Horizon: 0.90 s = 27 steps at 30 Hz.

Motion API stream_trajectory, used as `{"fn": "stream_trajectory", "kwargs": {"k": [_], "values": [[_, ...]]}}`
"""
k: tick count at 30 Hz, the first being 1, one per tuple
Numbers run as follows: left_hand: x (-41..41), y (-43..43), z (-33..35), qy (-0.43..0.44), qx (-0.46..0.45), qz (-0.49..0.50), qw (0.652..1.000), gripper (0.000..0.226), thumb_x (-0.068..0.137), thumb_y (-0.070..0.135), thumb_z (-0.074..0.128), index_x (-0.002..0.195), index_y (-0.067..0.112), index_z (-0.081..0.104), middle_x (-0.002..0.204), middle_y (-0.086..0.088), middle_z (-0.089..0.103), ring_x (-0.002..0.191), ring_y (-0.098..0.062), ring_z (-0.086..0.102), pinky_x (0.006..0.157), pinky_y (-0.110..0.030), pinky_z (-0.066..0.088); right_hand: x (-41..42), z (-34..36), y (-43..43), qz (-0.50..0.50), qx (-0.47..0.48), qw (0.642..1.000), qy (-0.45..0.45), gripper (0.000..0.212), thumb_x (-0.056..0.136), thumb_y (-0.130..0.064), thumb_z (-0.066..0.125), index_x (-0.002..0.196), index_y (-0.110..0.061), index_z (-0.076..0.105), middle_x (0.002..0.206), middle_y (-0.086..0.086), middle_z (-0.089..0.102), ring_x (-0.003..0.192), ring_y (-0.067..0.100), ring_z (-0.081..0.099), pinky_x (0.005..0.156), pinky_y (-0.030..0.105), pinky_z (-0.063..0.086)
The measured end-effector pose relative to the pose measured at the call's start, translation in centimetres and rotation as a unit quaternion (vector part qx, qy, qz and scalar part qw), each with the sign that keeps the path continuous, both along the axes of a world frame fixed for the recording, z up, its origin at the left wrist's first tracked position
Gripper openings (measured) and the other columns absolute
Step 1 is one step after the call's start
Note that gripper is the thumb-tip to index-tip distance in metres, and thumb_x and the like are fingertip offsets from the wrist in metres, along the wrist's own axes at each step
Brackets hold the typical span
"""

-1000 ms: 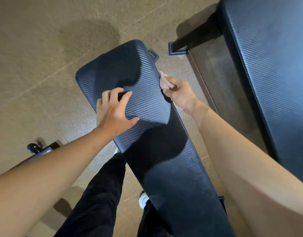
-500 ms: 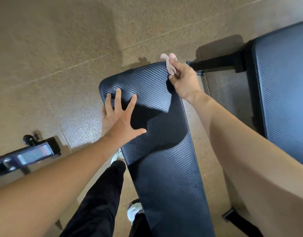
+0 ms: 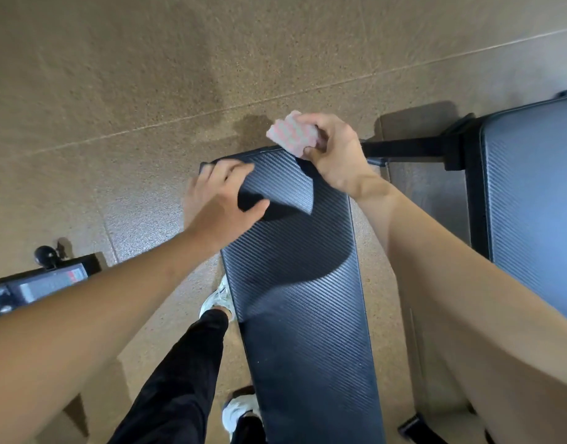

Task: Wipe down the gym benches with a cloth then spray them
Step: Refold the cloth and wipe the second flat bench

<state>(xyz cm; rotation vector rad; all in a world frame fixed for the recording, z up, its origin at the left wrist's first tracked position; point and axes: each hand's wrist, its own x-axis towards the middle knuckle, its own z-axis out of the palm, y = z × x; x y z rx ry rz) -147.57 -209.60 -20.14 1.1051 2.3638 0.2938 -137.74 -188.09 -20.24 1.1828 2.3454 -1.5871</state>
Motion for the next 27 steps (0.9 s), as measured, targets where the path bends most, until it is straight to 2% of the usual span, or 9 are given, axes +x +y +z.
{"fn": "stream_trajectory", "kwargs": {"k": [3, 5, 7, 9, 12, 15, 19, 24, 27], "values": [[-1.1, 4.2, 0.0, -0.076, 0.108, -0.009, 0.991, 0.067, 0.09, 0.043, 0.07, 0.15, 0.023, 0.048, 0.15, 0.0, 0.048, 0.135, -0.023, 0.043, 0.112, -0.031, 0.029, 0.4, 0.0, -0.9, -0.025, -0.003, 0.999, 0.041, 0.049, 0.079, 0.012, 0.069, 0.119, -0.015, 0.061, 0.117, 0.004, 0.062, 0.1, 0.004, 0.061, 0.094, 0.023, 0.05], [-1.6, 6.5, -0.5, -0.096, 0.134, -0.057, 0.985, 0.066, 0.092, 0.035, 0.072, 0.152, 0.022, 0.047, 0.154, 0.0, 0.046, 0.139, -0.024, 0.041, 0.114, -0.028, 0.024, 0.8, -0.1, -1.3, -0.047, -0.044, 0.997, 0.04, 0.052, 0.079, 0.014, 0.069, 0.124, -0.01, 0.057, 0.107, 0.001, 0.063, 0.088, -0.002, 0.062, 0.086, 0.021, 0.053], [-2.0, 8.0, -1.1, -0.119, 0.147, -0.097, 0.977, 0.058, 0.091, 0.029, 0.074, 0.145, 0.022, 0.055, 0.145, 0.0, 0.055, 0.132, -0.023, 0.049, 0.112, -0.035, 0.036, 1.3, 0.1, -1.5, -0.072, -0.073, 0.993, 0.059, 0.054, 0.077, 0.014, 0.069, 0.125, -0.006, 0.054, 0.103, 0.002, 0.062, 0.082, 0.005, 0.062, 0.081, 0.029, 0.058], [-2.5, 8.6, -1.6, -0.146, 0.149, -0.12, 0.971, 0.046, 0.09, 0.022, 0.075, 0.135, 0.021, 0.064, 0.126, -0.001, 0.065, 0.113, -0.021, 0.06, 0.095, -0.037, 0.048, 1.9, 0.2, -1.5, -0.097, -0.094, 0.988, 0.076, 0.056, 0.075, 0.009, 0.073, 0.125, -0.007, 0.053, 0.105, 0.0, 0.058, 0.084, 0.012, 0.06, 0.083, 0.04, 0.058], [-3.2, 9.2, -2.0, -0.125, 0.143, -0.135, 0.973, 0.032, 0.091, 0.021, 0.075, 0.123, 0.017, 0.071, 0.112, -0.002, 0.069, 0.099, -0.021, 0.064, 0.08, -0.029, 0.043, 2.4, 0.5, -1.6, -0.12, -0.088, 0.986, 0.071, 0.056, 0.077, 0.006, 0.076, 0.128, -0.002, 0.055, 0.11, 0.003, 0.059, 0.088, 0.01, 0.06, 0.084, 0.023, 0.054], [-4.0, 8.9, -1.9, -0.129, 0.147, -0.11, 0.975, 0.022, 0.091, 0.022, 0.072, 0.113, 0.019, 0.073, 0.099, 0.008, 0.066, 0.092, -0.017, 0.063, 0.077, -0.027, 0.039, 3.0, 0.5, -2.0, -0.135, -0.039, 0.988, 0.068, 0.054, 0.077, -0.003, 0.079, 0.127, -0.007, 0.06, 0.122, 0.015, 0.059, 0.097, 0.012, 0.062, 0.087, 0.019, 0.051], [-6.2, 8.0, -1.5, -0.095, 0.158, -0.052, 0.982, 0.028, 0.096, 0.034, 0.062, 0.122, 0.028, 0.07, 0.105, 0.009, 0.068, 0.099, -0.012, 0.06, 0.087, -0.028, 0.044, 4.2, 0.5, -3.3, -0.135, 0.052, 0.989, 0.01, 0.053, 0.078, -0.02, 0.082, 0.127, -0.018, 0.063, 0.119, 0.0, 0.056, 0.103, 0.007, 0.056, 0.095, 0.013, 0.044], [-8.6, 7.8, -0.7, -0.017, 0.117, 0.024, 0.993, 0.042, 0.099, 0.034, 0.055, 0.14, 0.032, 0.061, 0.114, -0.002, 0.064, 0.099, -0.009, 0.054, 0.083, -0.025, 0.039, 4.5, 0.3, -7.3, -0.055, 0.137, 0.982, -0.114, 0.081, 0.075, -0.055, 0.078, 0.144, -0.022, 0.052, 0.141, 0.003, 0.053, 0.129, 0.027, 0.044, 0.109, 0.041, 0.042], [-8.9, 7.8, -1.7, -0.076, 0.029, -0.02, 0.996, 0.04, 0.097, 0.036, 0.059, 0.137, 0.032, 0.064, 0.113, 0.0, 0.06, 0.106, -0.02, 0.059, 0.084, -0.029, 0.04, 4.4, -0.1, -9.5, 0.018, 0.168, 0.968, -0.188, 0.095, 0.073, -0.066, 0.074, 0.152, -0.027, 0.039, 0.163, 0.006, 0.029, 0.148, 0.032, 0.023, 0.117, 0.047, 0.031]]}}
